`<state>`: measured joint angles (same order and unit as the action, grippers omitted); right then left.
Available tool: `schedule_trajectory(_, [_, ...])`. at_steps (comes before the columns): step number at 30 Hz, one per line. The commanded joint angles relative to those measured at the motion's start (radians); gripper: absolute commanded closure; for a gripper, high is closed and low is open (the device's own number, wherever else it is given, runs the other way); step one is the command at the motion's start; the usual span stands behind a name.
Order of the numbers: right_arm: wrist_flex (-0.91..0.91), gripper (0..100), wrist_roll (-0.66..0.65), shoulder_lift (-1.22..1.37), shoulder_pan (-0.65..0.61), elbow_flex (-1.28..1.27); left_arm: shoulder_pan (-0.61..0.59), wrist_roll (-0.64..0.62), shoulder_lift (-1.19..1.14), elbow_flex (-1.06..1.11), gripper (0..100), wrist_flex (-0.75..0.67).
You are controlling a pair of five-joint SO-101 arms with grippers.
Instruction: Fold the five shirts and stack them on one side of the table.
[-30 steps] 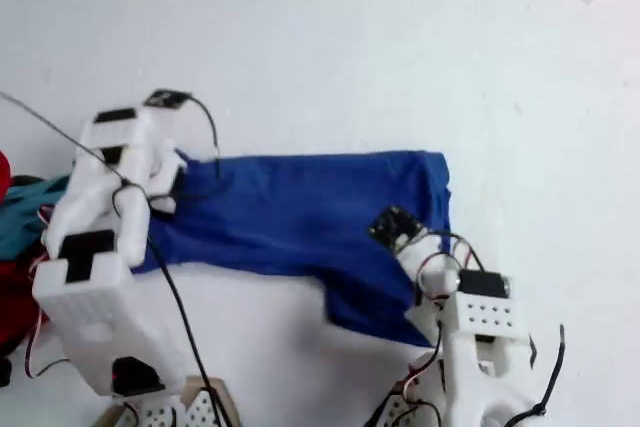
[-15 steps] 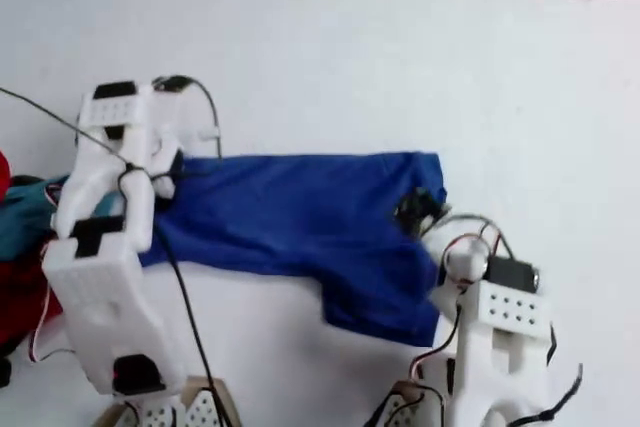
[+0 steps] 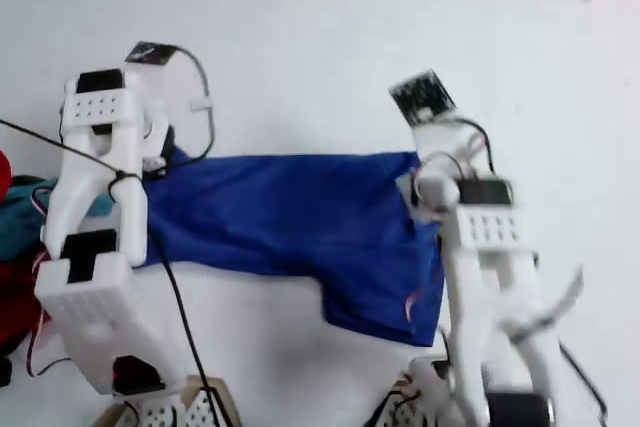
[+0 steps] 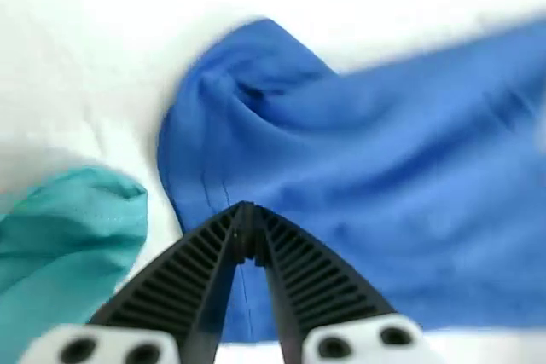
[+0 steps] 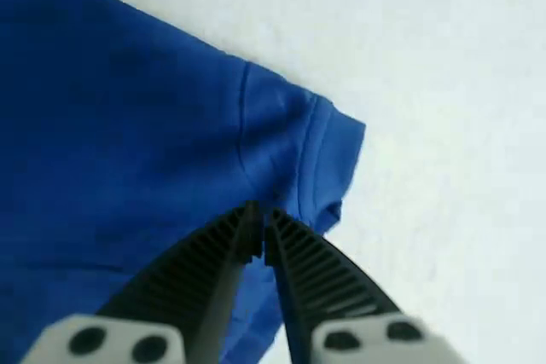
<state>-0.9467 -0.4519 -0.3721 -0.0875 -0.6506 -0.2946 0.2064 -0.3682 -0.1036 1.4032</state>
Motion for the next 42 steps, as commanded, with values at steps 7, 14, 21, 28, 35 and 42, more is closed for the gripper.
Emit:
schedule_trajectory(7, [0.059, 98.0, 0.029, 0.588, -0.004, 0.39, -0.011, -0.083, -0.029, -0.027, 98, -0.195])
schedule_trajectory(14, [0.051, 98.0, 0.018, 0.711, 0.099, 0.436, -0.072, -0.063, -0.112, -0.042, 98, -0.226])
schedule_trajectory(21, [0.051, 98.0, -0.049, 0.71, 0.114, 0.437, -0.08, -0.055, -0.293, -0.186, 98, -0.135])
schedule_trajectory(28, [0.016, 98.0, -0.051, 0.704, 0.147, 0.505, -0.14, -0.072, -0.296, -0.395, 98, 0.029])
schedule_trajectory(35, [-0.15, 97.9, -0.043, 0.579, 0.101, 0.595, -0.106, -0.072, -0.296, -0.627, 98, 0.327])
schedule_trajectory(42, [-0.309, 97.8, -0.043, 0.375, 0.048, 0.592, -0.063, -0.054, -0.14, -0.558, 98, 0.382])
